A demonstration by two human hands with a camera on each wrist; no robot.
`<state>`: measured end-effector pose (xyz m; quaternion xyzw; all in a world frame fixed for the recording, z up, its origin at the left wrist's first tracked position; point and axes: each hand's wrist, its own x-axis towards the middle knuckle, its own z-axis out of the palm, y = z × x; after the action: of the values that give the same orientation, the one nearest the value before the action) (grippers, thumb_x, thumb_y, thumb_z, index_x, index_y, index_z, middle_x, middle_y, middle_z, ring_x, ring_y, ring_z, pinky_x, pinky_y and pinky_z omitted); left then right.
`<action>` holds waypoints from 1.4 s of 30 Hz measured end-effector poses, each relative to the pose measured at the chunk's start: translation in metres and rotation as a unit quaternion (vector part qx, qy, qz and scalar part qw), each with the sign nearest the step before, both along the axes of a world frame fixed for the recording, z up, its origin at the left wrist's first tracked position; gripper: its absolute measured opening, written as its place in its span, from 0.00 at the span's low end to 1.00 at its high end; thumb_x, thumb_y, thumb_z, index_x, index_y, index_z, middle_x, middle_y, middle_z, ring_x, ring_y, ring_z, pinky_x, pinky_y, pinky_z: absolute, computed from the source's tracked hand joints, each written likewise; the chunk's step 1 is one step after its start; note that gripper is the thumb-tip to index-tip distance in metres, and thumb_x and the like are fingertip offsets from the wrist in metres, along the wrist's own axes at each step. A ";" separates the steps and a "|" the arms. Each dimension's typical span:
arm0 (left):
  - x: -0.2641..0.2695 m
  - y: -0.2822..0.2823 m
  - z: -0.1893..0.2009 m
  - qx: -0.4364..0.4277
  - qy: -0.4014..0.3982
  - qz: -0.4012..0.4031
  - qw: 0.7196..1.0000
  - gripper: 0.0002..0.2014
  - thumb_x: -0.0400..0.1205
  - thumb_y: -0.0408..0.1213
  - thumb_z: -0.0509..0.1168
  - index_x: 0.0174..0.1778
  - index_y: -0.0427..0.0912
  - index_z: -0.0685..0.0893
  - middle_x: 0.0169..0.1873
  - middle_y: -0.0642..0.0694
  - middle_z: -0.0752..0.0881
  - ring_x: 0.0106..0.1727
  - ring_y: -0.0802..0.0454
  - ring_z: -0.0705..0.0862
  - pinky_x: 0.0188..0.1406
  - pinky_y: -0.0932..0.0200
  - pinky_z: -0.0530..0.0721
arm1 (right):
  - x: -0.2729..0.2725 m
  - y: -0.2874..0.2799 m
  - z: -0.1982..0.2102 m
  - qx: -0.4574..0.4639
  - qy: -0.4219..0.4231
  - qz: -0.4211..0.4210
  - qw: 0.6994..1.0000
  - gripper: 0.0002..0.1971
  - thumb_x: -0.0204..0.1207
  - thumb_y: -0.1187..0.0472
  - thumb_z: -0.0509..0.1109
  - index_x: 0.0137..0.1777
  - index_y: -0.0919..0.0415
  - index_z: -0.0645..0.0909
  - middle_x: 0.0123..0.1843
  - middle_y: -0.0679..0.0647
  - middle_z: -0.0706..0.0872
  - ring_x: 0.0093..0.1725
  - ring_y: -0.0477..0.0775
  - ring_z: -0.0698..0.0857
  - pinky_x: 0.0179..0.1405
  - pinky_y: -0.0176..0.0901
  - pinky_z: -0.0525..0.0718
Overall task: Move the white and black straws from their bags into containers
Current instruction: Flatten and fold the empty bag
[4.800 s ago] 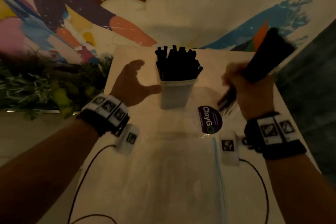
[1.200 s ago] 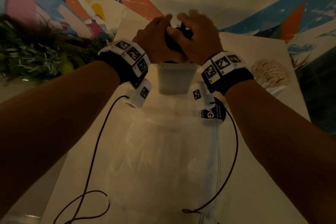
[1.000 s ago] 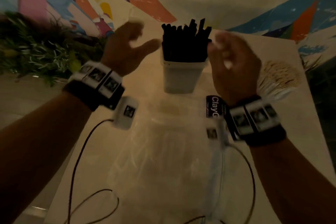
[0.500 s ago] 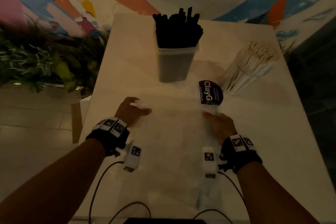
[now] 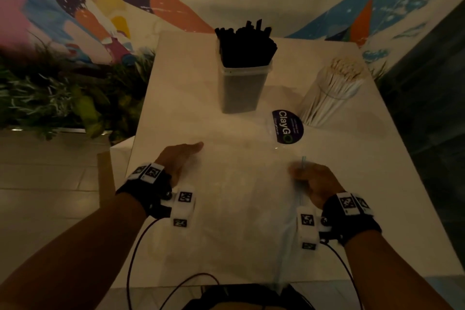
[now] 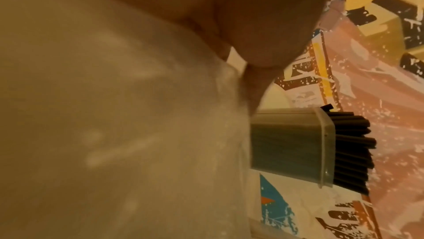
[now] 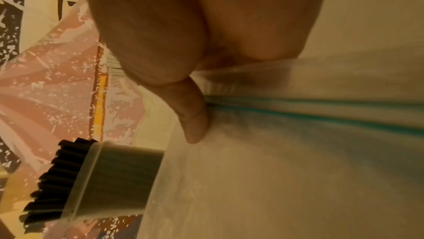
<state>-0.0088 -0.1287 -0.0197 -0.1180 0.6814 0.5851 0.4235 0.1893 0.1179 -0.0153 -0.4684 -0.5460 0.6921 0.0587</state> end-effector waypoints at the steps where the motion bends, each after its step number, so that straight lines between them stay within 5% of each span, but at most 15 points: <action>1: 0.001 0.002 0.002 -0.045 0.041 -0.013 0.998 0.24 0.72 0.50 0.74 0.55 0.33 0.85 0.54 0.32 0.86 0.53 0.33 0.85 0.60 0.36 0.81 | 0.001 0.001 0.001 0.007 0.002 -0.005 1.000 0.08 0.72 0.77 0.69 0.44 0.65 0.84 0.42 0.59 0.87 0.43 0.57 0.84 0.45 0.44 0.84; 3: 0.003 0.008 0.007 -0.115 0.122 0.017 0.986 0.24 0.80 0.48 0.66 0.65 0.33 0.79 0.60 0.31 0.83 0.61 0.33 0.81 0.58 0.46 0.81 | 0.003 0.002 0.004 0.019 -0.004 -0.004 1.000 0.11 0.71 0.81 0.67 0.41 0.65 0.83 0.37 0.58 0.85 0.38 0.56 0.82 0.39 0.41 0.84; 7: 0.009 0.015 0.021 -0.052 0.118 0.034 0.991 0.22 0.79 0.60 0.61 0.56 0.44 0.82 0.56 0.36 0.84 0.55 0.35 0.82 0.51 0.45 0.82 | 0.012 0.012 0.001 0.056 -0.024 -0.034 0.998 0.13 0.71 0.82 0.67 0.39 0.63 0.81 0.35 0.57 0.83 0.35 0.55 0.80 0.29 0.38 0.82; 9: 0.017 0.015 0.025 -0.049 0.036 -0.110 0.992 0.23 0.75 0.65 0.62 0.52 0.49 0.78 0.51 0.45 0.83 0.51 0.42 0.82 0.41 0.53 0.79 | 0.020 0.022 -0.002 0.064 -0.023 -0.061 0.996 0.12 0.73 0.80 0.66 0.41 0.62 0.81 0.37 0.58 0.83 0.37 0.57 0.80 0.27 0.36 0.83; 12: 0.035 0.014 0.015 -0.163 0.063 -0.337 0.925 0.16 0.73 0.57 0.71 0.42 0.48 0.80 0.38 0.49 0.83 0.38 0.49 0.82 0.32 0.60 0.78 | 0.039 0.039 -0.006 0.058 -0.019 -0.105 0.993 0.13 0.75 0.81 0.63 0.40 0.62 0.80 0.37 0.58 0.82 0.37 0.58 0.79 0.23 0.32 0.83; 15: 0.040 0.023 -0.003 -0.179 0.165 -0.315 0.917 0.18 0.76 0.45 0.72 0.24 0.44 0.76 0.28 0.45 0.79 0.37 0.41 0.82 0.44 0.46 0.81 | 0.063 0.060 -0.012 0.049 -0.033 -0.127 0.990 0.11 0.75 0.79 0.66 0.40 0.62 0.80 0.40 0.63 0.83 0.42 0.63 0.81 0.33 0.44 0.85; 18: 0.051 0.046 0.013 -0.144 0.297 -0.311 0.891 0.17 0.81 0.41 0.65 0.28 0.46 0.69 0.28 0.48 0.73 0.37 0.45 0.76 0.47 0.43 0.77 | 0.092 0.085 -0.015 0.144 -0.137 -0.063 0.978 0.06 0.71 0.68 0.77 0.43 0.61 0.83 0.53 0.68 0.86 0.44 0.61 0.82 0.47 0.54 0.83; 20: 0.061 0.060 0.033 -0.123 0.399 -0.332 0.845 0.13 0.84 0.43 0.61 0.35 0.44 0.68 0.30 0.47 0.75 0.34 0.46 0.75 0.41 0.49 0.74 | 0.102 0.101 0.000 0.241 -0.168 -0.015 0.956 0.21 0.65 0.58 0.82 0.58 0.59 0.81 0.63 0.61 0.83 0.53 0.58 0.82 0.55 0.53 0.81; 24: 0.063 0.079 0.074 -0.099 0.501 -0.363 0.779 0.10 0.84 0.44 0.60 0.38 0.54 0.67 0.31 0.54 0.79 0.33 0.53 0.79 0.36 0.53 0.76 | 0.071 0.110 0.079 0.326 0.001 0.026 0.945 0.39 0.63 0.52 0.82 0.73 0.48 0.69 0.69 0.44 0.74 0.65 0.46 0.74 0.59 0.46 0.74; 28: 0.072 0.099 0.104 -0.099 0.565 -0.387 0.722 0.05 0.84 0.44 0.60 0.44 0.52 0.71 0.35 0.58 0.77 0.37 0.52 0.78 0.39 0.54 0.75 | 0.021 0.104 0.128 0.304 0.071 0.239 0.919 0.54 0.57 0.41 0.81 0.81 0.46 0.57 0.79 0.42 0.64 0.75 0.42 0.64 0.70 0.42 0.66; 31: 0.079 0.102 0.118 -0.086 0.584 -0.405 0.698 0.06 0.82 0.47 0.61 0.45 0.49 0.74 0.36 0.56 0.80 0.37 0.52 0.79 0.39 0.54 0.76 | 0.002 0.093 0.138 0.274 0.097 0.325 0.900 0.35 0.67 0.57 0.79 0.74 0.58 0.72 0.68 0.48 0.78 0.67 0.45 0.75 0.57 0.27 0.75; 33: 0.073 0.094 0.125 -0.119 0.568 -0.413 0.702 0.11 0.78 0.56 0.60 0.44 0.53 0.75 0.37 0.54 0.83 0.39 0.51 0.81 0.41 0.53 0.79 | 0.003 0.090 0.138 0.245 0.158 0.237 0.927 0.15 0.70 0.66 0.76 0.55 0.71 0.84 0.48 0.59 0.88 0.47 0.49 0.85 0.44 0.35 0.83; 35: 0.061 0.082 0.132 -0.168 0.521 -0.407 0.731 0.12 0.76 0.59 0.63 0.40 0.55 0.78 0.35 0.53 0.84 0.39 0.51 0.82 0.43 0.54 0.79 | 0.010 0.095 0.129 0.213 0.177 0.145 0.950 0.03 0.71 0.67 0.75 0.42 0.68 0.87 0.34 0.56 0.86 0.35 0.51 0.84 0.35 0.42 0.84; 39: 0.044 0.065 0.132 -0.112 0.461 -0.318 0.821 0.06 0.74 0.42 0.73 0.33 0.56 0.83 0.32 0.53 0.86 0.36 0.56 0.83 0.44 0.55 0.81 | 0.019 0.089 0.112 0.172 0.178 0.120 0.961 0.06 0.72 0.68 0.74 0.35 0.60 0.85 0.26 0.52 0.82 0.26 0.53 0.77 0.27 0.43 0.80; 42: 0.047 0.062 0.122 0.030 0.415 -0.098 0.904 0.09 0.71 0.36 0.75 0.29 0.55 0.87 0.26 0.54 0.85 0.32 0.54 0.81 0.36 0.55 0.80 | 0.018 0.076 0.108 0.145 0.205 0.073 0.965 0.11 0.73 0.68 0.73 0.31 0.57 0.86 0.25 0.53 0.79 0.26 0.55 0.74 0.26 0.43 0.77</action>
<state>0.0381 -0.0663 0.1026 0.2154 0.7858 0.5569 0.1611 0.2076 0.1937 0.0931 -0.2618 -0.6497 0.6890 0.1860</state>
